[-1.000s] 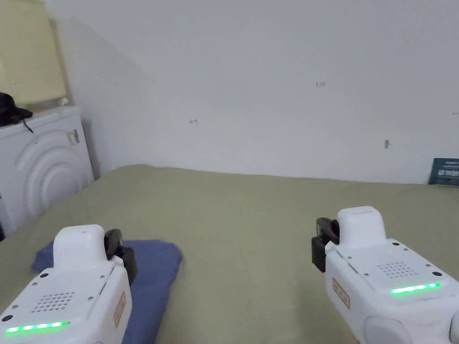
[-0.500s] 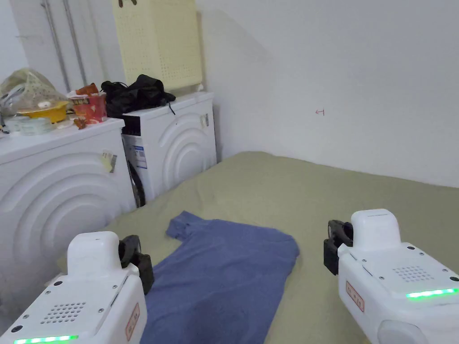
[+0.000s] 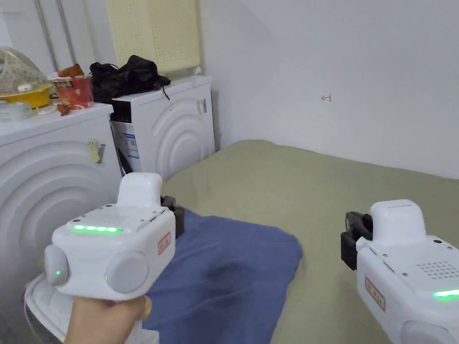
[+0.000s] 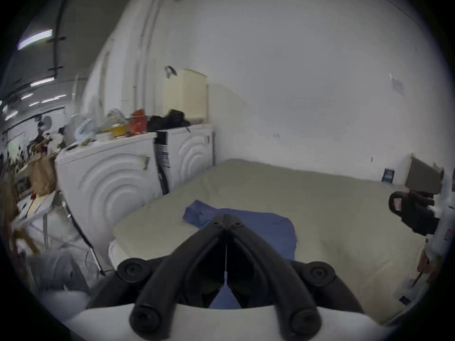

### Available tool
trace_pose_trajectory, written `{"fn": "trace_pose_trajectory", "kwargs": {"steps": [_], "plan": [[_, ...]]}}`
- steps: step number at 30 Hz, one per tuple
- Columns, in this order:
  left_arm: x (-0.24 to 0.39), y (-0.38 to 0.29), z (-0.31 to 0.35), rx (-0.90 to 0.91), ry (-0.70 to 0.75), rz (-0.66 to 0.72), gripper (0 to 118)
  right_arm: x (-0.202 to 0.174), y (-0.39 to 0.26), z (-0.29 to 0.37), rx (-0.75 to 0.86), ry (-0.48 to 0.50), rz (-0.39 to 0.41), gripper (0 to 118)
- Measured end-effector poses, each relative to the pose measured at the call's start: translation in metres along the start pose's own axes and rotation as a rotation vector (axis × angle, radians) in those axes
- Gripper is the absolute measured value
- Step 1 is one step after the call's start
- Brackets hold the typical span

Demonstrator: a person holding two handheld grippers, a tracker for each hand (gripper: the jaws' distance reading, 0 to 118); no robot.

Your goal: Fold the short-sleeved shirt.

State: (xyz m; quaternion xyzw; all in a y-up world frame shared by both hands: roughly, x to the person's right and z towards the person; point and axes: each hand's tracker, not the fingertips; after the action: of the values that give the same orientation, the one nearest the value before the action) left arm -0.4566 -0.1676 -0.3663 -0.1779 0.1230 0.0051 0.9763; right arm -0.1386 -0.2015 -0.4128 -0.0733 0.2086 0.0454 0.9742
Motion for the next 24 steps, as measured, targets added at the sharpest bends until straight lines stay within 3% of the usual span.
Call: {"fn": "trace_pose_trajectory", "kwargs": {"steps": [2, 7, 12, 13, 14, 15, 16, 19, 21, 24], "plan": [[0.003, 0.019, -0.051, -0.17, -0.059, -0.025, 4, 0.005, -0.001, -0.017, 0.008, -0.009, -0.006, 2], [0.009, 0.027, -0.187, -0.61, -0.256, 0.097, 5, 0.019, -0.015, -0.048, -0.018, -0.015, -0.044, 2], [0.03, -0.019, -0.275, -0.927, -0.222, 0.071, 5, 0.029, -0.038, -0.064, -0.053, -0.014, -0.002, 2], [0.034, -0.032, -0.285, -0.966, -0.227, 0.079, 14, 0.032, -0.044, -0.066, -0.06, -0.016, -0.005, 2], [0.037, -0.043, -0.296, -0.994, -0.229, 0.092, 46, 0.035, -0.049, -0.069, -0.073, -0.019, -0.022, 2], [0.04, -0.054, -0.302, -1.016, -0.232, 0.111, 92, 0.039, -0.053, -0.071, -0.087, -0.019, -0.036, 2], [0.036, -0.065, -0.31, -1.029, -0.247, 0.142, 118, 0.042, -0.057, -0.073, -0.098, -0.02, -0.044, 2], [0.046, -0.083, -0.312, -0.998, -0.279, 0.19, 99, 0.047, -0.069, -0.078, -0.126, -0.022, -0.057, 2], [0.036, -0.091, -0.322, -0.999, -0.272, 0.122, 96, 0.049, -0.074, -0.079, -0.139, -0.026, -0.061, 2], [0.049, -0.099, -0.316, -0.981, -0.266, -0.043, 67, 0.051, -0.08, -0.076, -0.149, -0.027, -0.071, 2]]}}
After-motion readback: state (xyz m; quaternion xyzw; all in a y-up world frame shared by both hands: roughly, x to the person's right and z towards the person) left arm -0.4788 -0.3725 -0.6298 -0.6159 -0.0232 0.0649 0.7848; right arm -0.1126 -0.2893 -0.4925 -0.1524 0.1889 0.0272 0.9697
